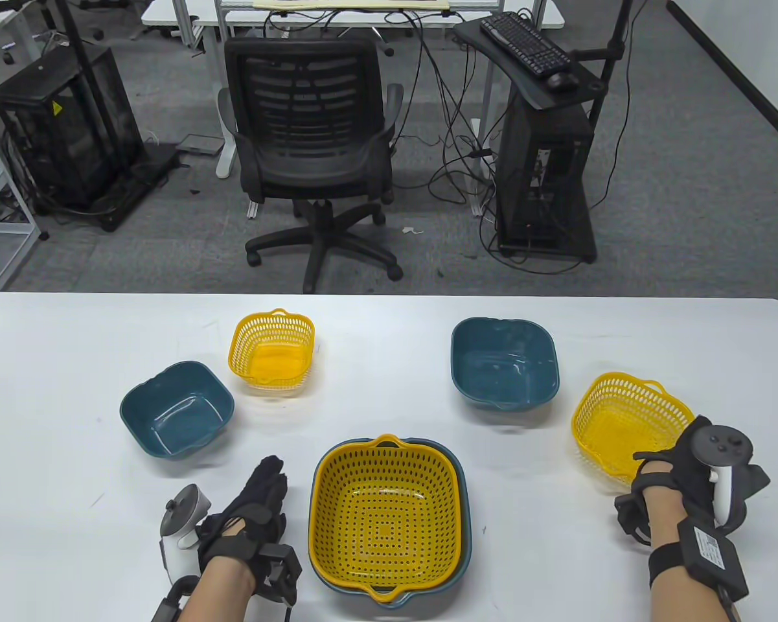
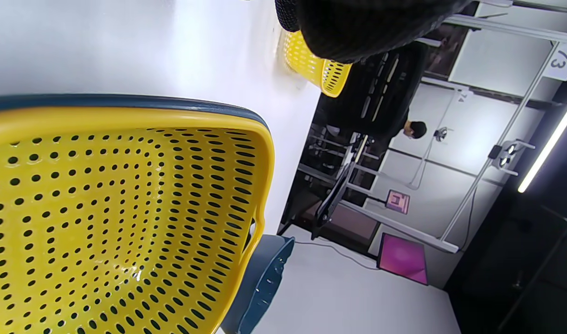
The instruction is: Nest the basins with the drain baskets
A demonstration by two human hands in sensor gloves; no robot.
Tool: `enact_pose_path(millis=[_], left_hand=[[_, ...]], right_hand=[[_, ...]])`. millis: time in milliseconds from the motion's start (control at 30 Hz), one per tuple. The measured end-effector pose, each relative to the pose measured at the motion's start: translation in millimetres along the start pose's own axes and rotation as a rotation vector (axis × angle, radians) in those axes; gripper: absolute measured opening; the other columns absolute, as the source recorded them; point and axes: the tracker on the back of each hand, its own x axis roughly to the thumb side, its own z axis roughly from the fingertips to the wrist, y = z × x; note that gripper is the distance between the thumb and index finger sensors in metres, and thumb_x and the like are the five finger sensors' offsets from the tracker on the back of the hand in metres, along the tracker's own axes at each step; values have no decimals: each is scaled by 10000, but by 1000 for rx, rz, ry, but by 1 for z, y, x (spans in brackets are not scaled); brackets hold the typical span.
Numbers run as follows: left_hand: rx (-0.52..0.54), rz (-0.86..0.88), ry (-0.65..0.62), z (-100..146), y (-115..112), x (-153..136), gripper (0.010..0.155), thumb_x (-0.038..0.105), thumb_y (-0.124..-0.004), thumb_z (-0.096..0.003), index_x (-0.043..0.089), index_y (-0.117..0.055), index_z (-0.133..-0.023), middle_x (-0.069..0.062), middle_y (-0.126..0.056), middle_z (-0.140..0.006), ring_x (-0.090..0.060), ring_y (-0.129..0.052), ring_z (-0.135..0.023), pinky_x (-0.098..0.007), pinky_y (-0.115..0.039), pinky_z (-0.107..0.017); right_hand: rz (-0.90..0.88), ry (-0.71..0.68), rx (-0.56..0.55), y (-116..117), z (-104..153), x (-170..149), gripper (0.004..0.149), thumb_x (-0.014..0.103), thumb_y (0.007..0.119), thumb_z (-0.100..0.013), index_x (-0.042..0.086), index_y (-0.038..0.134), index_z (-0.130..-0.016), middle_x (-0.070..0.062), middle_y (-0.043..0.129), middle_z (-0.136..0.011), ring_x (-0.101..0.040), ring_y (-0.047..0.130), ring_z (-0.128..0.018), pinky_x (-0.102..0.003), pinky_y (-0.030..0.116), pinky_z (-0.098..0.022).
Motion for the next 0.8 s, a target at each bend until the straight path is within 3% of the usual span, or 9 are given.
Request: enact_pose_path(millis=[167,300,400,600,800], left_hand=[[-4,5,-1,0,0,1,695,354,-676,-534,234,-346,-1133,-129,-159,-1161,-502,-184,-1054,-646,-329,-729],[-3,9,-12,1,1,3,692,355,-675,-534,235,-350,-1133,-128,-163,-1162,-502,-187,-1054,-644,-331,-730],[-11,14,-19,1,1,5,691,356,-675,-534,236,-353,-1133,-128,-165,-1163,-502,-188,-1054,-645,-332,-729],[-8,27,-29,3,5,8,690,357,-674,-534,235,-356,-1134,-129,-164,-1162,-502,-189,-1053,-643,-332,-730],[-17,34,-40,6,9,12,688,359,-674,-534,235,-361,-1134,-129,-165,-1163,-501,-185,-1053,-645,-330,-729]], right_hand=[[-18,-77,-20,-22,6,25,687,161,664,-484,256,250,-1023,-94,447,-1108,-414,950,-695,-506,860,-433],[-66,-213,-30,-44,19,74,660,162,664,-489,324,309,-1022,-97,452,-1110,-409,950,-697,-506,860,-432],[-47,-353,-15,-47,37,126,652,168,664,-491,318,325,-1028,-86,457,-1114,-413,949,-699,-509,859,-436],[9,-472,16,-10,47,195,646,176,667,-492,318,343,-1033,-70,475,-1120,-417,949,-703,-517,855,-443],[102,-474,36,44,33,215,640,182,672,-493,331,358,-1030,-46,504,-1117,-424,941,-706,-527,844,-448]])
